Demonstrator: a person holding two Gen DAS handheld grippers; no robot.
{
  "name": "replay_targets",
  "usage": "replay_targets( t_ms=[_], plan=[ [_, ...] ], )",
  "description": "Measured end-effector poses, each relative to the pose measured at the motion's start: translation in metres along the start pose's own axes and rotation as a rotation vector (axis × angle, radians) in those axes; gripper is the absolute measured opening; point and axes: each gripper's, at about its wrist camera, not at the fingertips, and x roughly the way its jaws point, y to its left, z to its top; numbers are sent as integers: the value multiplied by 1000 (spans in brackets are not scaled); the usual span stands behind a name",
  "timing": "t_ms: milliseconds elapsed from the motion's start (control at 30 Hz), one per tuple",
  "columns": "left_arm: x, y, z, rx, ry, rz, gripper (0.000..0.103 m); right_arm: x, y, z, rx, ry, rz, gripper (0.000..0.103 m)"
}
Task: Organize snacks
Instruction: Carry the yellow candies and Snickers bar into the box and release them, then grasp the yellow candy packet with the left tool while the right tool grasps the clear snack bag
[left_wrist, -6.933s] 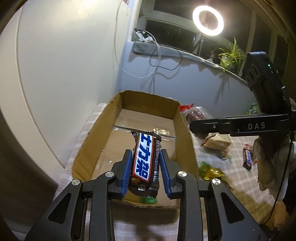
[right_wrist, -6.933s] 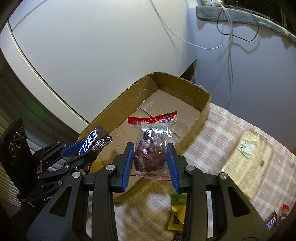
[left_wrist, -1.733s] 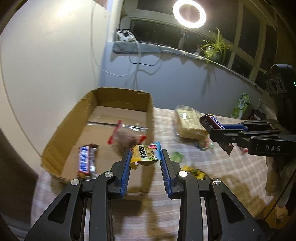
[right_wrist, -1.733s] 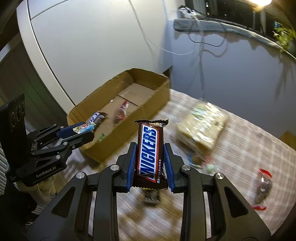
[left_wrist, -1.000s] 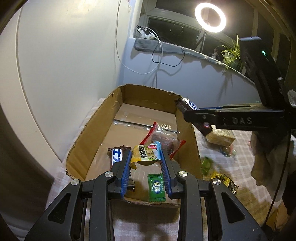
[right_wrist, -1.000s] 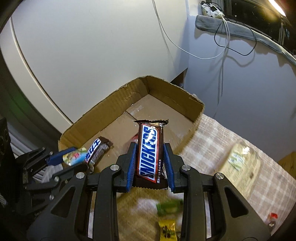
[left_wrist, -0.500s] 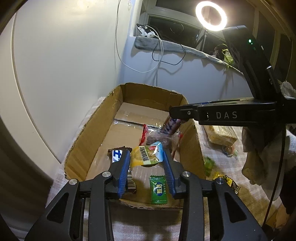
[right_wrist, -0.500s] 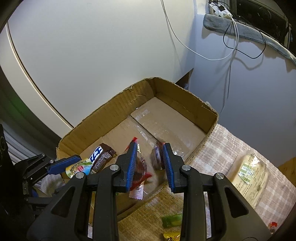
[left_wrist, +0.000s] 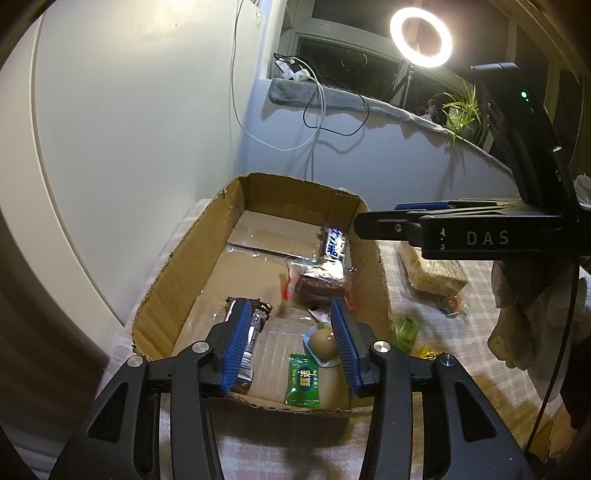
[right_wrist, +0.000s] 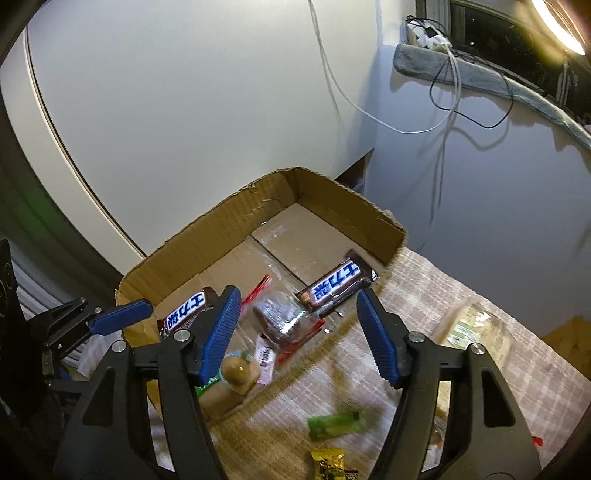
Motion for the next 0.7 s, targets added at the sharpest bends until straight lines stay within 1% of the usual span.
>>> replay_targets(
  t_ms=[300,433,567,633,700],
  plan=[
    [-9,-20,-3,15,-13,-32,43,-33,-23,-24,9,-52,-74,68],
    [-12,-36,-6,30,-10,-59,43,-50,-42,-38,45,-70,-77,68],
    [-13,-56,-12,55,0,-87,43,-66,-64,-55,83,-64,-70,68],
    [-14,-66,-15,70,7,-102,43,-73,-71,-65,91,-57,-94,76],
    [-13,-76,-18,83,17,-118,43,-84,-80,-74,100,-62,-120,92]
  ],
)
